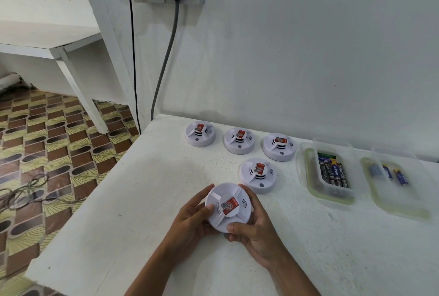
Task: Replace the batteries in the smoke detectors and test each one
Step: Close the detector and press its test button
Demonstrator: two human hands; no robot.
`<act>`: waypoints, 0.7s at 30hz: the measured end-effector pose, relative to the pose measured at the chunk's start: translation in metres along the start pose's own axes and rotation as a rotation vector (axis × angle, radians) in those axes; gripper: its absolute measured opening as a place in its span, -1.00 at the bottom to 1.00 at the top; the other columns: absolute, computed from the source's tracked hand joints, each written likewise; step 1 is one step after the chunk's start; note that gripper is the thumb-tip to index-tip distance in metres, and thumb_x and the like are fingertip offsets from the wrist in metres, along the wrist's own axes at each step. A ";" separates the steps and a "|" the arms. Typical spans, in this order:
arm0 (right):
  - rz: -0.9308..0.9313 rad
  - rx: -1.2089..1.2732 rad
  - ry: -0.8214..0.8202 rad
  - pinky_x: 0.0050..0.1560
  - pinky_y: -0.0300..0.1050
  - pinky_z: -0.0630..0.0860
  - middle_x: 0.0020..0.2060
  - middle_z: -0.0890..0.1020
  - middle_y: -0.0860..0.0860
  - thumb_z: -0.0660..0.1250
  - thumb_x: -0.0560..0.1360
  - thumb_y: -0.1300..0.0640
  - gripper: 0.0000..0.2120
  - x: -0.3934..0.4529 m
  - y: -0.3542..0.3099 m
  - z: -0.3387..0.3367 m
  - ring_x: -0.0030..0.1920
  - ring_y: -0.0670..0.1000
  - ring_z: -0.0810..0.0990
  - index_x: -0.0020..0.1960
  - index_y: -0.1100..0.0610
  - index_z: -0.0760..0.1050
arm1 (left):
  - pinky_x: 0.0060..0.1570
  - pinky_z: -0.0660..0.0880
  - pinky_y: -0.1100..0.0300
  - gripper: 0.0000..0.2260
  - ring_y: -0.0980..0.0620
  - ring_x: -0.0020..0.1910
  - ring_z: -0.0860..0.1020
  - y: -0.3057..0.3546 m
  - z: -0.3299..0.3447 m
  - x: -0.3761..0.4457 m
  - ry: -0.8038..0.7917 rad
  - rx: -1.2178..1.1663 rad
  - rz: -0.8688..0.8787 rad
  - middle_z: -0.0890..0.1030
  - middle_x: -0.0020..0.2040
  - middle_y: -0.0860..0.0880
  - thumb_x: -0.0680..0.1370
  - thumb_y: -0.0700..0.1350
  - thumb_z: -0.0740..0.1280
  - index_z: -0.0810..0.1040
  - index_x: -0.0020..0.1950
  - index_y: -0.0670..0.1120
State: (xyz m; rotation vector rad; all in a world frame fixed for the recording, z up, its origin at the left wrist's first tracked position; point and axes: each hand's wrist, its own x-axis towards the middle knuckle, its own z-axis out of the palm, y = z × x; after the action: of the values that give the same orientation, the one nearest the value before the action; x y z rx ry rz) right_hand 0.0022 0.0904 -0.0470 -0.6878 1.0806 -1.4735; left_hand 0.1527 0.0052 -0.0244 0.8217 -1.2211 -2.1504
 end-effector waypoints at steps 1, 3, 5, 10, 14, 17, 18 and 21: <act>-0.001 0.004 -0.003 -0.29 -0.02 0.54 0.15 0.57 0.15 0.45 0.26 0.41 -0.26 0.000 0.000 0.000 -0.01 0.15 0.57 0.34 -0.05 0.39 | -0.07 0.61 0.01 -0.54 -0.18 0.17 0.59 0.000 0.000 0.000 -0.002 -0.001 0.000 0.63 0.21 -0.06 0.48 -0.15 0.28 0.39 0.39 -0.04; -0.004 0.008 -0.007 -0.29 -0.01 0.55 0.15 0.57 0.16 0.45 0.27 0.42 -0.27 0.000 0.000 0.000 -0.01 0.16 0.57 0.34 -0.05 0.40 | -0.07 0.61 0.01 -0.54 -0.18 0.17 0.59 0.000 0.000 0.000 -0.001 0.002 0.000 0.63 0.21 -0.05 0.48 -0.14 0.28 0.40 0.39 -0.04; -0.006 0.001 -0.005 -0.29 -0.02 0.55 0.15 0.57 0.15 0.45 0.26 0.41 -0.26 0.000 0.000 0.001 0.00 0.16 0.57 0.35 -0.05 0.39 | -0.07 0.61 0.01 -0.55 -0.18 0.16 0.60 0.000 0.000 0.000 -0.001 0.003 -0.001 0.63 0.21 -0.05 0.48 -0.14 0.28 0.40 0.38 -0.03; -0.015 -0.005 -0.002 -0.30 -0.04 0.55 0.13 0.59 0.13 0.45 0.27 0.40 -0.27 -0.001 -0.001 0.002 -0.01 0.15 0.57 0.34 -0.06 0.39 | -0.07 0.62 0.01 -0.54 -0.18 0.15 0.60 -0.001 -0.001 0.001 0.008 -0.007 -0.001 0.64 0.19 -0.06 0.47 -0.15 0.28 0.40 0.38 -0.03; -0.012 0.001 -0.003 -0.30 -0.04 0.55 0.14 0.58 0.14 0.45 0.26 0.40 -0.27 -0.001 -0.001 0.002 -0.01 0.15 0.57 0.33 -0.07 0.41 | -0.07 0.61 0.00 -0.54 -0.18 0.15 0.60 -0.001 0.000 0.000 0.009 -0.006 0.000 0.63 0.20 -0.06 0.48 -0.15 0.28 0.40 0.39 -0.03; -0.017 0.003 -0.010 -0.30 -0.04 0.54 0.13 0.58 0.15 0.45 0.26 0.41 -0.28 -0.001 -0.002 0.002 -0.02 0.15 0.57 0.31 -0.08 0.42 | -0.08 0.61 0.02 -0.56 -0.18 0.15 0.61 0.000 0.000 0.000 0.002 -0.010 0.006 0.64 0.19 -0.06 0.48 -0.15 0.28 0.40 0.38 -0.03; -0.022 0.012 -0.022 -0.31 -0.04 0.53 0.13 0.58 0.15 0.44 0.27 0.42 -0.29 -0.001 -0.002 0.002 -0.03 0.15 0.57 0.31 -0.08 0.44 | -0.08 0.61 0.01 -0.56 -0.18 0.15 0.61 0.000 0.001 -0.001 -0.003 -0.012 0.007 0.64 0.19 -0.08 0.49 -0.16 0.28 0.40 0.37 -0.03; -0.027 0.021 -0.034 -0.32 -0.04 0.52 0.12 0.58 0.15 0.43 0.27 0.44 -0.30 -0.002 -0.002 0.002 -0.05 0.14 0.57 0.29 -0.10 0.46 | -0.06 0.61 0.00 -0.56 -0.19 0.16 0.60 0.002 0.001 -0.001 -0.007 -0.013 0.005 0.63 0.20 -0.08 0.48 -0.15 0.28 0.41 0.37 -0.03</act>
State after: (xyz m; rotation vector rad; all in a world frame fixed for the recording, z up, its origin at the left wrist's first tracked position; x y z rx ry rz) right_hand 0.0031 0.0918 -0.0436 -0.7127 1.0322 -1.4886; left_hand 0.1529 0.0060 -0.0223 0.8060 -1.2097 -2.1570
